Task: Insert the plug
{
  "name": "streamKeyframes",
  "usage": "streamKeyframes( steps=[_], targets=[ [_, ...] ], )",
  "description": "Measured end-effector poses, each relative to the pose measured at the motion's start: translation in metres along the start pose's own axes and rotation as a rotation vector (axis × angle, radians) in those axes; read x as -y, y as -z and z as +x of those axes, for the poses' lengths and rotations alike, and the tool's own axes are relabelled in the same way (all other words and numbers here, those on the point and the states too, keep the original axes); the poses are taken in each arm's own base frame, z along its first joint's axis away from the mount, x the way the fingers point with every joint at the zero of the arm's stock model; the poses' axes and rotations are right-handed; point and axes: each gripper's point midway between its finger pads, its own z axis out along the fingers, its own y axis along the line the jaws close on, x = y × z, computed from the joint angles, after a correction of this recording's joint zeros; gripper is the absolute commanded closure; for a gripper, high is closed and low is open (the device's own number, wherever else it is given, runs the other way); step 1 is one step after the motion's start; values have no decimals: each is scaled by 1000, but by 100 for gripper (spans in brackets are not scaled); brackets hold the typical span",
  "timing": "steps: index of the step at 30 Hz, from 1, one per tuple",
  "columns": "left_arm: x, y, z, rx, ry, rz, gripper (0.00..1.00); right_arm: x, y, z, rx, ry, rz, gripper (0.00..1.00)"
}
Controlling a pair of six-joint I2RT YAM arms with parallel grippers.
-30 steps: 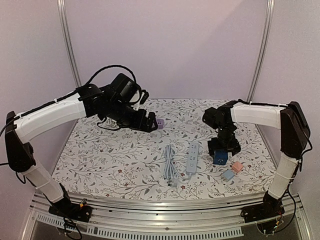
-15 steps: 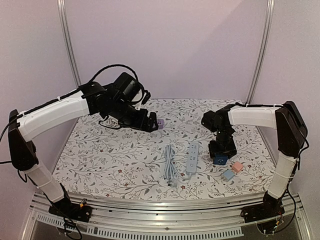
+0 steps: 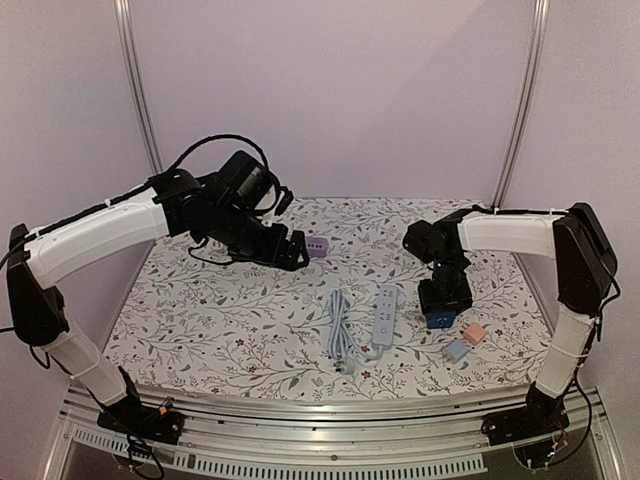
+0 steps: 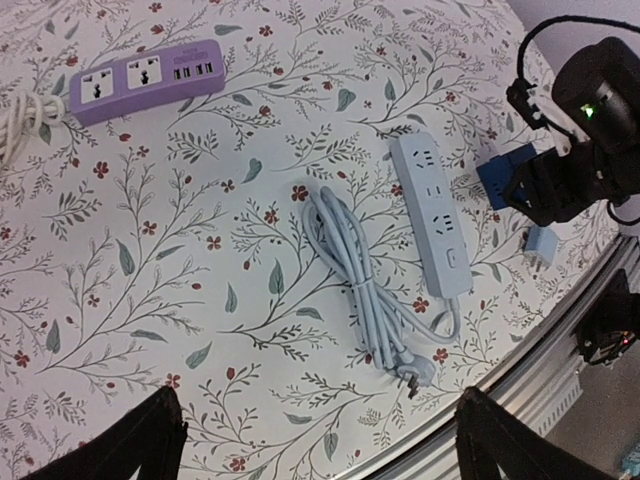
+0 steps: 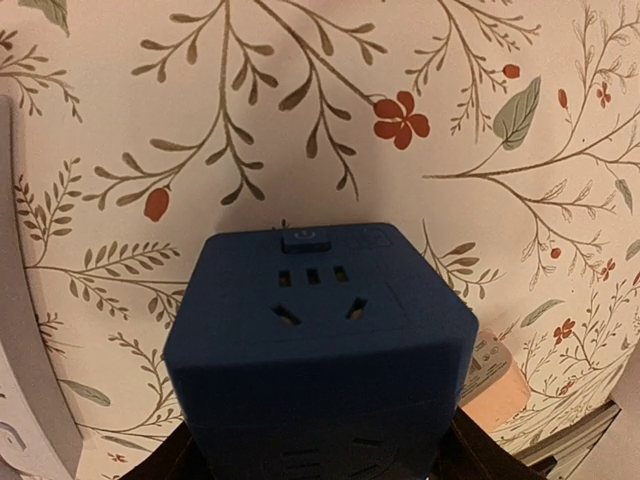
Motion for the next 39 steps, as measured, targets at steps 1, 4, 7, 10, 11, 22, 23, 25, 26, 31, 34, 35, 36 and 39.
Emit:
streamKeyframes(
  steps=[1, 4, 7, 10, 11, 22, 23, 25, 26, 31, 34, 35, 36, 39],
  targets=[
    [0, 0, 0, -1, 0, 0, 6, 0, 0, 0, 5, 1, -1, 50],
    [1, 0, 0, -2, 1, 4, 6, 1, 0, -1, 22, 5, -4, 55],
    [2, 0, 1, -5, 3, 10, 6, 3, 0, -1, 34, 5, -7, 62],
    [5, 0, 2, -14, 8, 27, 6, 3, 1, -2, 39, 8, -11, 66],
    [5, 0, 3, -16, 9, 30, 6, 3, 1, -2, 42, 10, -13, 68],
    [28, 11, -10, -17, 52, 134, 7, 1, 37, -10, 150, 52, -127, 71],
    [30, 11, -12, -25, 58, 148, 7, 0, 44, -10, 168, 59, -145, 71],
    [35, 10, -12, -46, 72, 175, 7, -1, 54, -12, 199, 73, -172, 71],
    [38, 8, -12, -60, 80, 188, 7, -3, 60, -12, 215, 81, -186, 71],
    [48, 1, -12, -129, 127, 246, 9, -16, 94, -7, 316, 150, -269, 71],
    [55, -3, -12, -165, 152, 282, 9, -27, 113, -1, 371, 199, -317, 71],
    [58, -4, -12, -177, 159, 293, 9, -32, 120, 2, 390, 216, -337, 71],
    [61, -6, -13, -188, 165, 303, 9, -35, 124, 4, 402, 227, -350, 71],
    [70, -10, -16, -213, 184, 334, 10, -47, 139, 11, 440, 269, -397, 70]
  ],
)
